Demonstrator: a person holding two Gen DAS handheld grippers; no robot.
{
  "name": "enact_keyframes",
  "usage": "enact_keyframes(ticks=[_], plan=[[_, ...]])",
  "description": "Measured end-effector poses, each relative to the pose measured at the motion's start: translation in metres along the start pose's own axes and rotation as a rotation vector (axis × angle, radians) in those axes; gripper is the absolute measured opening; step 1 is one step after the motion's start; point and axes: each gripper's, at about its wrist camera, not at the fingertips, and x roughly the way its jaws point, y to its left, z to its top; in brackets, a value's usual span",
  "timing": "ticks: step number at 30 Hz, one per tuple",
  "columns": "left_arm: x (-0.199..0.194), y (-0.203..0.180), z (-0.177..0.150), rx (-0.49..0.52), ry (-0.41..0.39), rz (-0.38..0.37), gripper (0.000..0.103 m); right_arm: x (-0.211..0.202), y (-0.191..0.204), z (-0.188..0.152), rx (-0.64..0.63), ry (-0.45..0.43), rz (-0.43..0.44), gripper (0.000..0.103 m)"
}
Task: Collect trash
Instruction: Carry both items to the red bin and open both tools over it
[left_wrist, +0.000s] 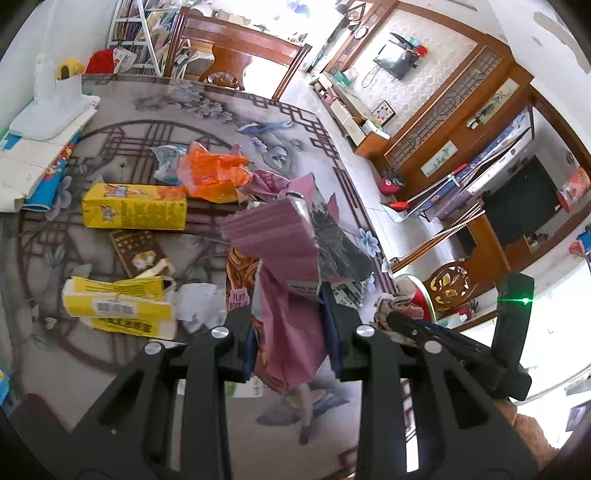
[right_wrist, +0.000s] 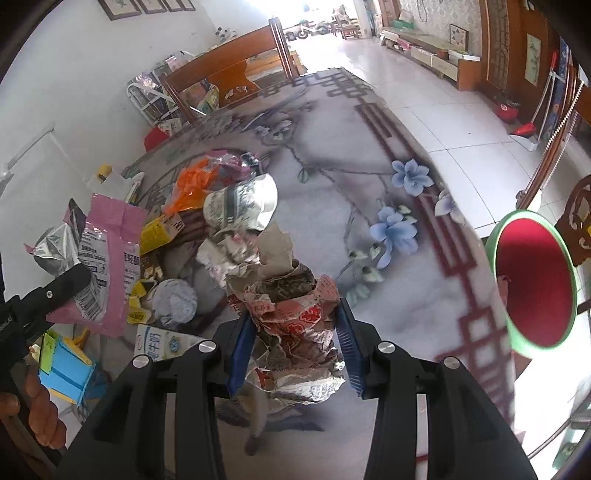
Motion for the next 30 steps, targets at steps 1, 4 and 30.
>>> enact_keyframes(ticks=[1,4,30], plan=[[0.004,-0.004,0.001,-0.006,0.002,0.000,0.029,-0.001,-0.005,0.002,-0.004,0.000,0.001,0.041],[0.013,-0.018,0.003,-0.008,0.004,0.002,0.029,-0.005,-0.020,0.008,0.001,-0.001,0.004,0.041],[0.143,-0.177,0.027,0.159,0.144,-0.156,0.029,-0.054,-0.217,0.034,0.291,-0.105,-0.108,0.041]])
